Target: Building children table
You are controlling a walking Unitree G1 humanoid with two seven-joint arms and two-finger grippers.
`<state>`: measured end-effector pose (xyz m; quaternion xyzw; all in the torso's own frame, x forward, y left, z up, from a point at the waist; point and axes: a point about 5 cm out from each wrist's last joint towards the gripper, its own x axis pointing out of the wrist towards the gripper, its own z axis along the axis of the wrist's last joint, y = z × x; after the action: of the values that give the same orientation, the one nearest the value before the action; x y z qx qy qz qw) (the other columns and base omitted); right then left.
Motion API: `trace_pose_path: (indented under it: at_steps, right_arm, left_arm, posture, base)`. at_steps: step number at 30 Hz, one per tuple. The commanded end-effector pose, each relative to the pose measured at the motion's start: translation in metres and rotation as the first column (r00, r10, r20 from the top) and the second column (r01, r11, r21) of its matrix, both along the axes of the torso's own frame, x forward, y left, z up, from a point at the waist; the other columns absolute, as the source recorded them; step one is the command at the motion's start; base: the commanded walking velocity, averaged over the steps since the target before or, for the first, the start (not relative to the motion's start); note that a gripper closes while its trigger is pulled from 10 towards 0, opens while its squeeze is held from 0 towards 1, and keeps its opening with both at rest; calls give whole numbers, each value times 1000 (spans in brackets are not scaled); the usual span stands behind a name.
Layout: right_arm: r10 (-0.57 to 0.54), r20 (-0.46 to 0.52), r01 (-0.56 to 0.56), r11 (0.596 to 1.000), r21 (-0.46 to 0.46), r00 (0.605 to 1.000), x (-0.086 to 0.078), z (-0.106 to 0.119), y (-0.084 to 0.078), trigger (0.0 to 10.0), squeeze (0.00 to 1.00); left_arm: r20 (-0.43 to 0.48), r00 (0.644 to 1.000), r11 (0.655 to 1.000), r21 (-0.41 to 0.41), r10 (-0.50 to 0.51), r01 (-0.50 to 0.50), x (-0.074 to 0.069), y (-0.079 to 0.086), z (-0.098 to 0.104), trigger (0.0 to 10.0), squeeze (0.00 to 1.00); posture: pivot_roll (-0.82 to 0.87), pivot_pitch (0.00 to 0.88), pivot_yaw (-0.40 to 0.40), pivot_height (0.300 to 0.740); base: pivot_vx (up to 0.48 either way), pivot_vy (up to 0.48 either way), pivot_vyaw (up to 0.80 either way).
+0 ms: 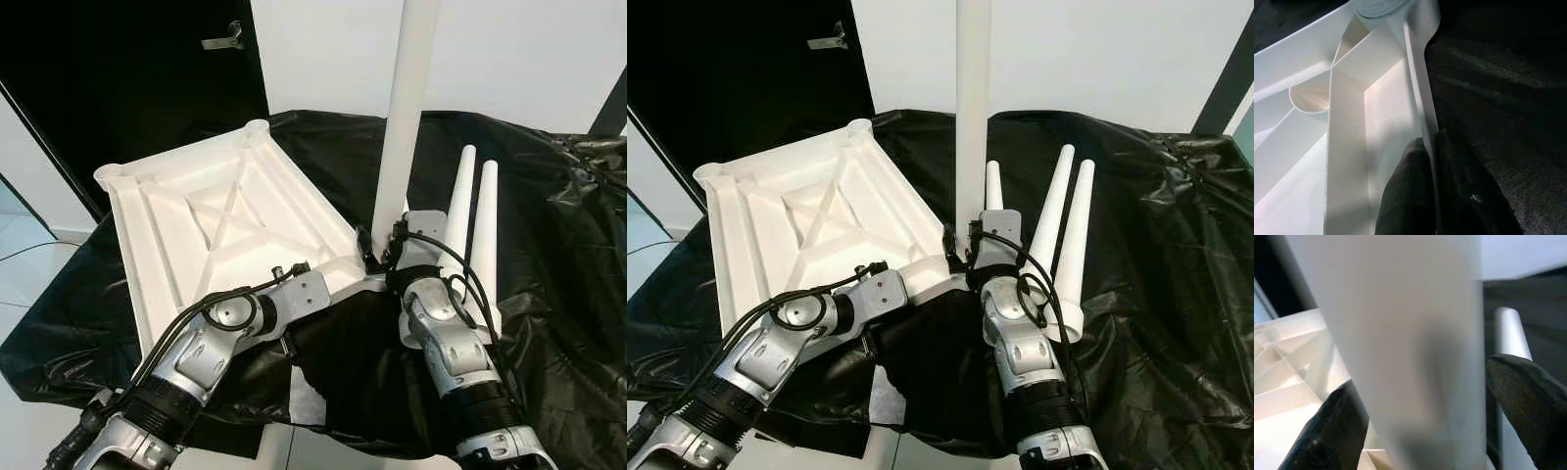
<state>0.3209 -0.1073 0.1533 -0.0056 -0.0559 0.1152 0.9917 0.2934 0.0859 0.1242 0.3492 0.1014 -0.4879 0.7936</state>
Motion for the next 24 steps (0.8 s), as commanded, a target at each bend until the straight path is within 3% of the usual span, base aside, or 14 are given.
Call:
trace_pose_path:
  at_steps: [1,7,10,14,17,18,19,20,24]
  right_arm:
    - [42,0,-42,999,0,999,-1,1,-8,10000,0]
    - [228,-23,-229,971,-66,973,4,1,-23,10000,0]
    - [349,-67,-355,925,-134,935,9,-2,-28,10000,0]
    - [412,-90,-422,890,-171,907,14,-2,-29,10000,0]
    - [493,-140,-513,834,-205,858,19,-4,-29,9647,0]
    - [513,-145,-533,818,-215,846,20,-4,-30,4902,0]
    - [513,-145,-533,818,-215,846,20,-4,-30,4902,0]
    - [515,-156,-538,812,-227,843,22,-4,-31,0,0]
    - [503,-163,-529,815,-238,849,25,-3,-35,0,0]
  left_arm:
    - [3,999,999,31,-33,33,-6,-2,-5,10000,0]
    - [4,999,999,34,-35,35,-5,-1,-4,10000,0]
    - [6,999,999,35,-33,32,-3,0,-4,10000,0]
    - [8,999,999,35,-31,31,-3,0,-3,10000,0]
    - [12,999,999,32,-33,32,-2,-1,-2,10000,0]
    - [13,999,999,31,-32,32,-1,-1,-2,10000,0]
    - [13,999,999,31,-32,32,-1,-1,-2,10000,0]
    - [15,999,999,33,-33,32,-1,-1,-2,10000,0]
    - [16,999,999,35,-33,32,-1,0,-1,10000,0]
  posture:
    - [-2,0,43,740]
    - [-6,0,49,740]
    - [-4,0,50,740]
    - [-3,0,53,740]
    - [0,0,55,740]
    - [0,0,61,740]
    - [0,0,61,740]
    - [2,0,62,740]
    - [13,0,54,740]
  base:
    - [0,0,0]
    - [0,0,0]
    - [0,0,0]
    - [0,0,0]
    - [0,0,0]
    - [0,0,0]
    - [0,0,0]
    - [0,0,0]
    - [0,0,0]
